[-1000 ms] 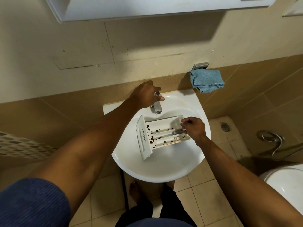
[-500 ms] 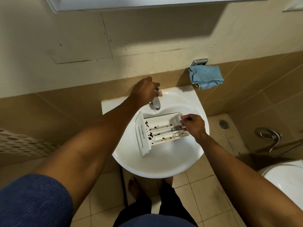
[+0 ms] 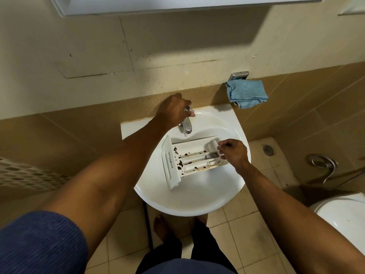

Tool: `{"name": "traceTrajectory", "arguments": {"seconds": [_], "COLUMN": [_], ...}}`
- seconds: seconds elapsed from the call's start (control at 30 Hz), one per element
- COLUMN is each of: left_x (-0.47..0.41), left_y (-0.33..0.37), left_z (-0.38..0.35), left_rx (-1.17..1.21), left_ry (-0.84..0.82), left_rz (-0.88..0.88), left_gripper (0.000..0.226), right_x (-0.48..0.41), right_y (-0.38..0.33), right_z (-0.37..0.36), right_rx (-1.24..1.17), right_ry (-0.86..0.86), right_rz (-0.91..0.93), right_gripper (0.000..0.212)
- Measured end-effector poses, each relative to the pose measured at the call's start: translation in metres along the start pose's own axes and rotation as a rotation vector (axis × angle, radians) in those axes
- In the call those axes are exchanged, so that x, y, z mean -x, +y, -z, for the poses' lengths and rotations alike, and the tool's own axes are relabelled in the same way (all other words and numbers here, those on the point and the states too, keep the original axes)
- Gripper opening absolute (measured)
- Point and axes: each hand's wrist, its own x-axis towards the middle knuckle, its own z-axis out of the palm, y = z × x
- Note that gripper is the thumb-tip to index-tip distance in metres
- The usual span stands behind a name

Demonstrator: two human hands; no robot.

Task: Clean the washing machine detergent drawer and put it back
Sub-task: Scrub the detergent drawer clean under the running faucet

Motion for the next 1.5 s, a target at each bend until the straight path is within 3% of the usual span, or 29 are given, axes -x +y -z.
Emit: {"name": "traceTrajectory", "arguments": {"seconds": [0.6, 1.5], "left_x": [0.008, 0.008], "left_y": [0.003, 0.0], "left_z": [-0.004, -0.004], "left_rx": [-0.042, -0.011], "left_ry": [0.095, 0.087], "left_rz": [-0.044, -0.047], "left_gripper": [0.045, 0.045], "right_x": [-0.001, -0.004], "right_y": [-0.003, -0.011], "right_z": [-0.006, -0.003], "right_rx": [0.013, -0.002], "right_ry": [-0.007, -0.001], "right_rz": [0.002, 0.031], "right_gripper": [0.017, 0.018]}}
